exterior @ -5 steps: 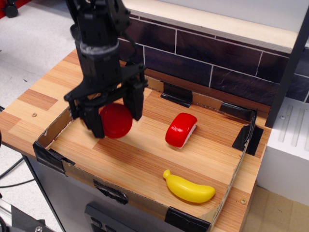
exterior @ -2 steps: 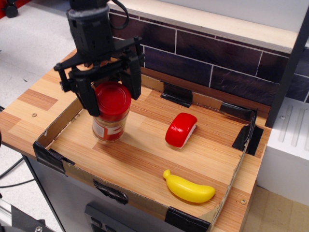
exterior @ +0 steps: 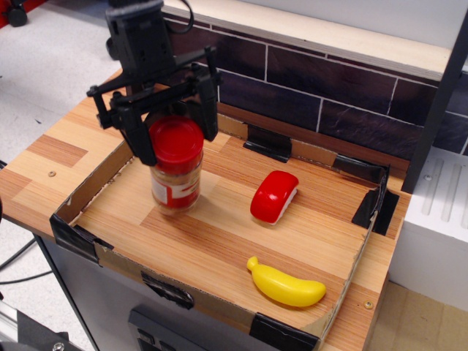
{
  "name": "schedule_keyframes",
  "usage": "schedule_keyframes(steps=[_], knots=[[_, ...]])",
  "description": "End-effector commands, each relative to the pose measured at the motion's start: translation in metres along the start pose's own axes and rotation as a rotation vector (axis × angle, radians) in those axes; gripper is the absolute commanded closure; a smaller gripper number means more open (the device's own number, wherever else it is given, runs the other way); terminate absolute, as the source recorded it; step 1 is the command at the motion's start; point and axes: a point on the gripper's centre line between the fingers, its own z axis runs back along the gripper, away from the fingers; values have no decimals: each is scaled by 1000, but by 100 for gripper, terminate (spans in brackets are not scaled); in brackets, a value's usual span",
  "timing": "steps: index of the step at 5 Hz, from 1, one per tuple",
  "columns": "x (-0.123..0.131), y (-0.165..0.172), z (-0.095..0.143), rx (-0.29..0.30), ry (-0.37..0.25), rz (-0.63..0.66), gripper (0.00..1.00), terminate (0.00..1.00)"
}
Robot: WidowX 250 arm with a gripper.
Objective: Upright basil bottle
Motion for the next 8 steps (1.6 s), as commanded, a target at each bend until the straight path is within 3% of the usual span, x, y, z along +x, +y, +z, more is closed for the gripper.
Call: schedule_keyframes(steps=[1, 2, 3, 5, 6, 7, 8], knots=[[17, -12, 4, -54, -20, 6, 100, 0], [23, -11, 11, -87, -98, 29, 100, 0], [40, -15, 17, -78, -177, 94, 0, 0], [38, -20, 32, -68, -403, 40, 0, 0], [28, -19, 57, -93, -490, 19, 0, 0], [11, -19, 85, -97, -489, -15, 0, 0], [-2, -17, 107, -118, -441, -38, 0, 0]])
